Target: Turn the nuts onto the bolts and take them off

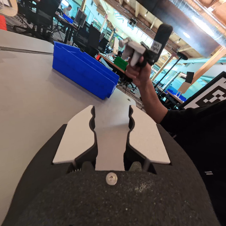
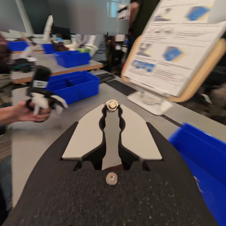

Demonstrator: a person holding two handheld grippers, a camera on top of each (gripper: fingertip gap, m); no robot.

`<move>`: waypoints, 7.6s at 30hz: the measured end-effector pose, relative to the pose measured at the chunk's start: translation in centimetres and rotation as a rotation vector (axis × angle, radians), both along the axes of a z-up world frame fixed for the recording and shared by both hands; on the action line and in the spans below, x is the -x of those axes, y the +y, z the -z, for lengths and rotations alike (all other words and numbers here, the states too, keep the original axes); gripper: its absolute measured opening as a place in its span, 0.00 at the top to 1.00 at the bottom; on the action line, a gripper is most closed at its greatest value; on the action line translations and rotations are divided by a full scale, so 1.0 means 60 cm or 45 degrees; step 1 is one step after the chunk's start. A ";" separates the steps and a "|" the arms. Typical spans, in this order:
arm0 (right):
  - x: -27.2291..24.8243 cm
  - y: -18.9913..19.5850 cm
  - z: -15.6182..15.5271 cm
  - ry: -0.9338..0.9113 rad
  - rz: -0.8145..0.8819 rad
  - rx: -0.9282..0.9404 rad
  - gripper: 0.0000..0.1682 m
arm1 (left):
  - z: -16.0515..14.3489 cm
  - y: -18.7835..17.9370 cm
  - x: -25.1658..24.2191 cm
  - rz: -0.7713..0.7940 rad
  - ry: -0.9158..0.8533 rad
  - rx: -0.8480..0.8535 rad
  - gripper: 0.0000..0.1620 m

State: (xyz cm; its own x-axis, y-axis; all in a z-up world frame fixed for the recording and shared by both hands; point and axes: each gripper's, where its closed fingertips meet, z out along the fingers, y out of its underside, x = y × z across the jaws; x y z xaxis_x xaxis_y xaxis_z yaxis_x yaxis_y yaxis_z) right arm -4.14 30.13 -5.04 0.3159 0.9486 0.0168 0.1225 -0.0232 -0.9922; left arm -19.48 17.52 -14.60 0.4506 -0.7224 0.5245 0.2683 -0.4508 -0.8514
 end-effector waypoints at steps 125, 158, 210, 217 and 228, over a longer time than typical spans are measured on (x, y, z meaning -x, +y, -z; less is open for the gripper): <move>-0.195 -0.082 0.243 -0.296 0.608 -0.093 0.88 | 0.173 0.143 0.064 -0.092 1.360 0.487 0.83; -0.183 -0.088 0.236 -0.350 0.567 -0.166 0.88 | 0.223 -0.136 0.478 -0.185 1.380 1.706 0.89; -0.162 -0.107 0.226 -0.402 0.516 -0.258 0.88 | -0.037 -0.036 0.394 -0.481 0.636 0.498 0.90; -0.027 -0.166 0.192 -0.269 0.120 -0.197 0.89 | -0.167 -0.048 0.205 -0.380 0.218 -0.284 0.90; 0.189 -0.142 0.212 -0.394 -0.264 0.101 0.84 | -0.096 -0.035 0.048 -0.343 0.069 -0.379 0.90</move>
